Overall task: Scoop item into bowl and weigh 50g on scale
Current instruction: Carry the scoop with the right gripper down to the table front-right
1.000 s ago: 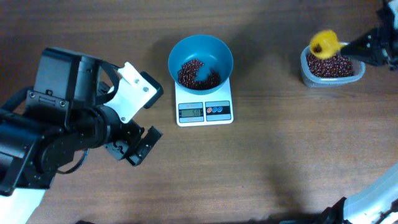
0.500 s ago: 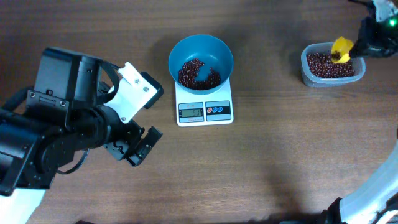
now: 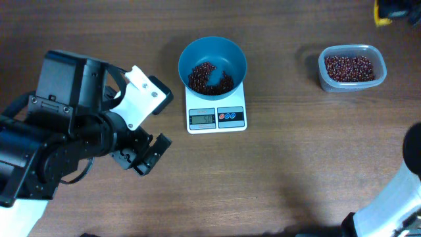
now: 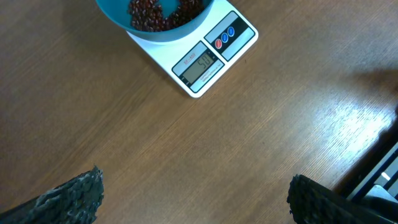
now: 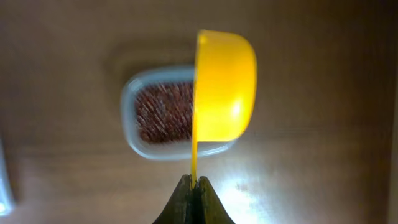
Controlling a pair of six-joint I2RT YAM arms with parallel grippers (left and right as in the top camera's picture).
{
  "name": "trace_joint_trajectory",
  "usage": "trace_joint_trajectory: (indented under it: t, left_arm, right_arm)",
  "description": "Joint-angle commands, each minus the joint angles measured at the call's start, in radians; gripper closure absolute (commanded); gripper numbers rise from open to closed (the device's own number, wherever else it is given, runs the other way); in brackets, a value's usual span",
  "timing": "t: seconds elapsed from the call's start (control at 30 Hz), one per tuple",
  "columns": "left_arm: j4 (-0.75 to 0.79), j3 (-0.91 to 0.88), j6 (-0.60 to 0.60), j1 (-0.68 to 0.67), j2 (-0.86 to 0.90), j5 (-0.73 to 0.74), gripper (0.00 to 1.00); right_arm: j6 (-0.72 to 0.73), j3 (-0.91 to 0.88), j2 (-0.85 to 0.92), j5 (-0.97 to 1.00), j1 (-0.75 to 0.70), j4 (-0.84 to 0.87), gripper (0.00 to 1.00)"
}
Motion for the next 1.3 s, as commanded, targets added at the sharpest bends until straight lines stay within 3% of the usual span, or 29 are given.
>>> trace_joint_trajectory:
  t: [0.0, 0.13, 0.33, 0.47, 0.57, 0.6, 0.67, 0.7, 0.8, 0.83, 0.9, 1.27]
  left_arm:
    - [0.002, 0.006, 0.009, 0.003, -0.002, 0.014, 0.01]
    - [0.002, 0.006, 0.009, 0.003, -0.002, 0.014, 0.01]
    - [0.002, 0.006, 0.009, 0.003, -0.002, 0.014, 0.01]
    - [0.002, 0.006, 0.009, 0.003, -0.002, 0.014, 0.01]
    - [0.002, 0.006, 0.009, 0.003, -0.002, 0.014, 0.01]
    - [0.002, 0.006, 0.009, 0.003, -0.002, 0.014, 0.02]
    - [0.002, 0.006, 0.009, 0.003, -0.002, 0.014, 0.02]
    - [0.002, 0.006, 0.009, 0.003, -0.002, 0.014, 0.01]
    - [0.002, 0.006, 0.009, 0.003, -0.002, 0.014, 0.01]
    - [0.002, 0.006, 0.009, 0.003, -0.002, 0.014, 0.02]
    - [0.002, 0.006, 0.009, 0.003, -0.002, 0.014, 0.01]
    - [0.002, 0.006, 0.009, 0.003, -0.002, 0.014, 0.01]
  right_arm:
    - [0.012, 0.114, -0.133, -0.362, -0.093, -0.077, 0.96]
    - [0.045, 0.100, -0.347, -0.587, -0.268, -0.223, 0.96]
    - [0.034, 0.000, -0.750, -0.451, -0.279, -0.223, 0.96]
    - [0.044, -0.361, -1.157, -0.528, -0.279, -0.193, 0.96]
    - [0.222, -0.675, -1.463, -0.527, -0.279, -0.066, 0.96]
    - [0.340, -0.837, -1.597, -0.529, -0.279, 0.042, 0.96]
    - [0.446, -0.998, -1.714, -0.574, -0.279, 0.193, 0.96]
    - [0.461, -1.135, -1.792, -0.678, -0.279, 0.353, 0.96]
    - [0.468, -1.449, -1.833, -0.916, -0.278, 0.718, 0.96]
    - [0.512, -1.586, -1.823, -1.042, -0.278, 0.937, 0.96]
    - [0.586, -1.705, -1.818, -1.112, -0.278, 1.131, 0.96]
    - [0.513, -1.938, -1.818, -1.054, -0.278, 1.121, 0.96]
